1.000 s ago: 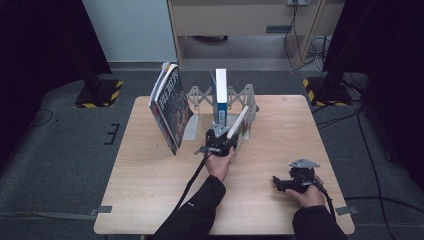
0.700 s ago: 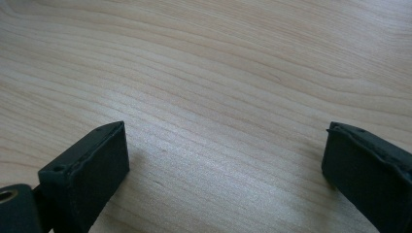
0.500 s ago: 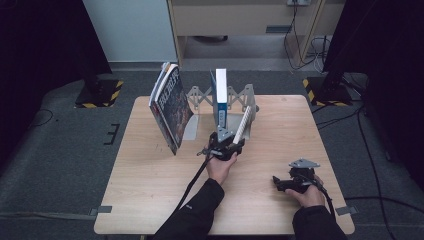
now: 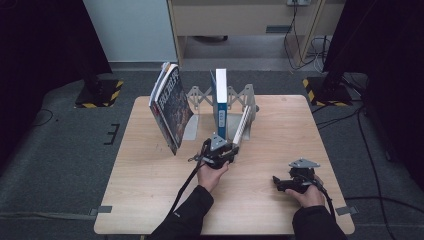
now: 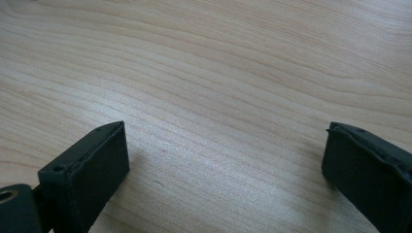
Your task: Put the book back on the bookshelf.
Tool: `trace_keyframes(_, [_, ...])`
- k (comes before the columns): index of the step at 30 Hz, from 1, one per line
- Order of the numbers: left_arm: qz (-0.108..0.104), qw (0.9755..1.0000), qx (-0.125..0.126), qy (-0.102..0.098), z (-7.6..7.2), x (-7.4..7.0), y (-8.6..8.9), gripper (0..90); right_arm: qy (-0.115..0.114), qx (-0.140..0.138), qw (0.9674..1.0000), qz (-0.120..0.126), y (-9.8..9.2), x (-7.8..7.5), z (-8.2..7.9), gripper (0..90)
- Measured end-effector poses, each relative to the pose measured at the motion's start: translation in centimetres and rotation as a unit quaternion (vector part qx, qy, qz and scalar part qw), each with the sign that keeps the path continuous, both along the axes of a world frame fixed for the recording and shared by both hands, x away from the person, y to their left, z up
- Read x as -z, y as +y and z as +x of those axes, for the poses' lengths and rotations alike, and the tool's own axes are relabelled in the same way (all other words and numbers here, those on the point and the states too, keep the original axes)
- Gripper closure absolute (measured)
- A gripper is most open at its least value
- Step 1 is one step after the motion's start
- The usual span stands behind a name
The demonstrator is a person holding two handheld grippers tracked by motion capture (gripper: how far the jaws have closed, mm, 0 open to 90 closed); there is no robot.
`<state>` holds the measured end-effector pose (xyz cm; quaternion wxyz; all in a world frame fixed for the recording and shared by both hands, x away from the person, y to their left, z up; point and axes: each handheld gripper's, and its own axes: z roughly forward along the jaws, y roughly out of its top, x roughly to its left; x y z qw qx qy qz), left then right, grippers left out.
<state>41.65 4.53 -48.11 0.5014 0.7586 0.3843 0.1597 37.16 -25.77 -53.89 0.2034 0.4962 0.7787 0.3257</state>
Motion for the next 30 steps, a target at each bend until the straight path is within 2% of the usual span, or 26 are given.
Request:
trace_keyframes(5, [-0.007, 0.9999, -0.010, 0.000, 0.5, -0.1, -0.6, 69.9, 0.000, 0.000, 1.0000, 0.000, 0.0, 0.0, 0.0, 3.4])
trace_keyframes(11, [-0.005, 0.9998, -0.017, 0.009, 1.8, -0.3, -1.8, 69.6, 0.000, 0.000, 1.0000, 0.000, 0.0, 0.0, 0.0, 3.4])
trace_keyframes(14, [-0.010, 0.9996, -0.022, 0.016, 2.7, -0.4, -2.2, 69.5, 0.000, -0.001, 1.0000, 0.000, 0.0, 0.0, 0.0, 3.4])
trace_keyframes(20, [-0.004, 0.9994, -0.026, 0.022, 4.0, -0.6, -2.9, 69.2, 0.000, -0.001, 1.0000, 0.000, 0.0, 0.0, 0.0, 3.4])
trace_keyframes(30, [0.001, 0.9993, -0.027, 0.025, 5.2, -0.8, -4.0, 67.3, 0.001, -0.001, 1.0000, 0.001, 0.0, 0.0, 0.0, 3.4])
